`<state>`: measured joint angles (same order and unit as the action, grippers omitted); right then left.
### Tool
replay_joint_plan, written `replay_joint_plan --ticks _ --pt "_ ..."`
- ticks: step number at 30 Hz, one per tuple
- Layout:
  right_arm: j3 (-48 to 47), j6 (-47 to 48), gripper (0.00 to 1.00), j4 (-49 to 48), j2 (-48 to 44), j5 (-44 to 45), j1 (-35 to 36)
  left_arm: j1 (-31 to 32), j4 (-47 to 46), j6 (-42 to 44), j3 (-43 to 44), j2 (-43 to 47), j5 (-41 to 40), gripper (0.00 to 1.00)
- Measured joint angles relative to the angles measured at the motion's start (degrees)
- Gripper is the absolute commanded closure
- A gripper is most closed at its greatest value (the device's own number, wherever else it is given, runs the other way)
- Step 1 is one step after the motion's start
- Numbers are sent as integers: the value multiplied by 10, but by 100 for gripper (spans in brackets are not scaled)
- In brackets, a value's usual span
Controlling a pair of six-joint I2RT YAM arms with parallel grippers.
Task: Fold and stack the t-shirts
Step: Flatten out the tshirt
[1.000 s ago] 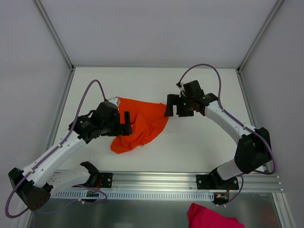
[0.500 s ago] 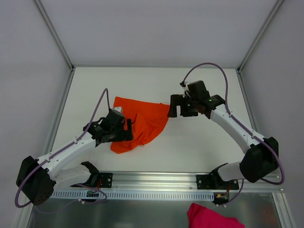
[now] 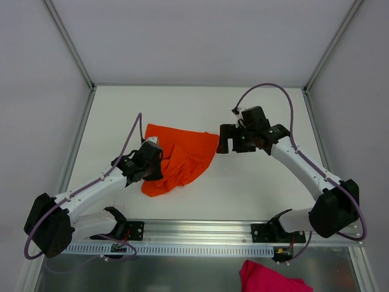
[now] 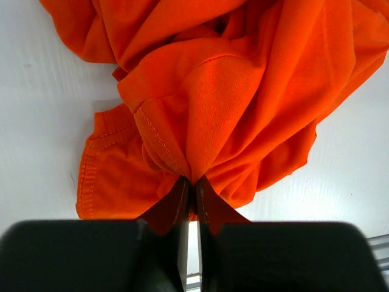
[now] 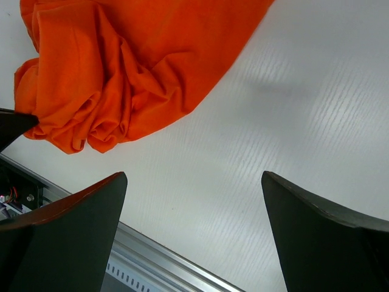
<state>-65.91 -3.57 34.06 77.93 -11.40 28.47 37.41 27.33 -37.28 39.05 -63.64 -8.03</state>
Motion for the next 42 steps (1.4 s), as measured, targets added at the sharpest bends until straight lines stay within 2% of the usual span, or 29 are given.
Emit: replay_joint_plan --ticks 4,7,18,22,31,38,42 --pt "6 1 0 -3 5 -4 -1 0 14 1 14 2 1 100" --pt "-38 8 0 8 53 -20 -2 0 33 0 30 21 11 100" --pt "-369 22 4 10 368 -117 -2 0 147 -23 82 144 83 100" --pt "-440 24 4 15 450 -147 -2 0 193 -25 118 173 107 100" --pt "-525 35 7 35 542 -181 -2 0 286 -39 181 211 126 100" --pt "-521 83 7 69 548 -156 -2 0 324 -41 205 226 126 100" --pt "-479 101 8 66 548 -132 -2 0 328 -41 211 232 126 100"
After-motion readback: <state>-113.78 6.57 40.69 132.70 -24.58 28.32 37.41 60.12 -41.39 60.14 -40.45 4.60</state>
